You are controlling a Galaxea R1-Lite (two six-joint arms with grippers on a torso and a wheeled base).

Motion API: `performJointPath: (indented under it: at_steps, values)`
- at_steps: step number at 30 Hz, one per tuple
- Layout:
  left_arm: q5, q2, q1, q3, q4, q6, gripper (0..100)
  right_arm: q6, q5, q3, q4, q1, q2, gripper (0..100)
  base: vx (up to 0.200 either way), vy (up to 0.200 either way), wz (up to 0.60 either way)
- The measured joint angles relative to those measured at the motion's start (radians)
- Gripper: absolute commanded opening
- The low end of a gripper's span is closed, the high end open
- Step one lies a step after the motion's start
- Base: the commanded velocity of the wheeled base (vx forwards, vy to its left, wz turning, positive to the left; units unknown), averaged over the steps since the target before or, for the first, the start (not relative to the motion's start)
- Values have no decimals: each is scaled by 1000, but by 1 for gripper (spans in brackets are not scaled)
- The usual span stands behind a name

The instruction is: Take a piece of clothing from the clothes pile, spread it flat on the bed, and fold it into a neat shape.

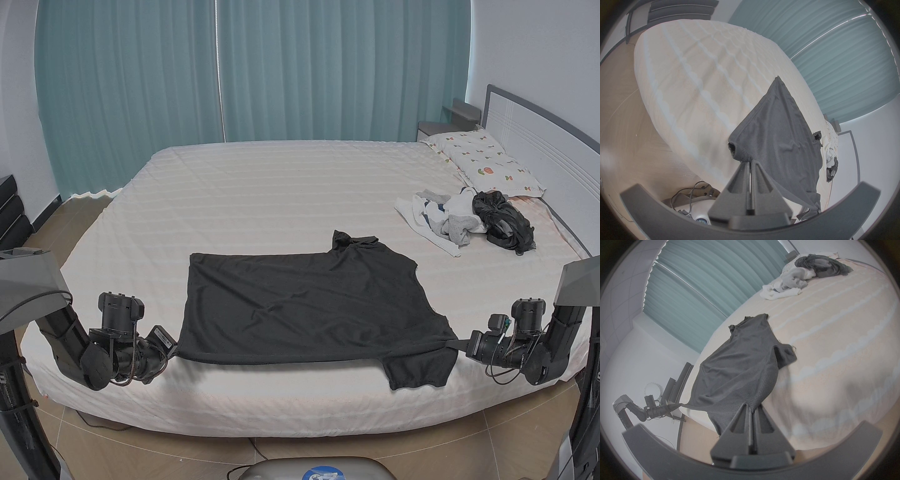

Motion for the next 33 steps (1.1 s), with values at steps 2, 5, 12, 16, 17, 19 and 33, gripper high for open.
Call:
performJointPath:
  at_steps: [2,5,12,16,17,19,33]
  values:
    - [2,-20,1,17,0,18,0,0,14,37,-27,-7,-19,0,0,0,0]
    - [3,-37,1,34,2,42,0,0,33,72,-35,-15,-42,0,0,0,0]
    - [4,-82,0,89,13,135,0,-15,68,163,-40,-41,-113,0,0,0,0]
    - [6,-104,-3,113,35,179,0,-45,72,204,-40,-53,-140,0,0,0,0]
    - [7,-108,-3,116,43,186,0,-54,73,214,-40,-54,-145,0,0,0,0]
    - [10,-113,-3,120,63,206,0,-82,76,237,-40,-58,-152,0,0,0,0]
    - [46,-177,-5,124,290,317,0,-176,91,346,-40,-75,-175,0,0,0,0]
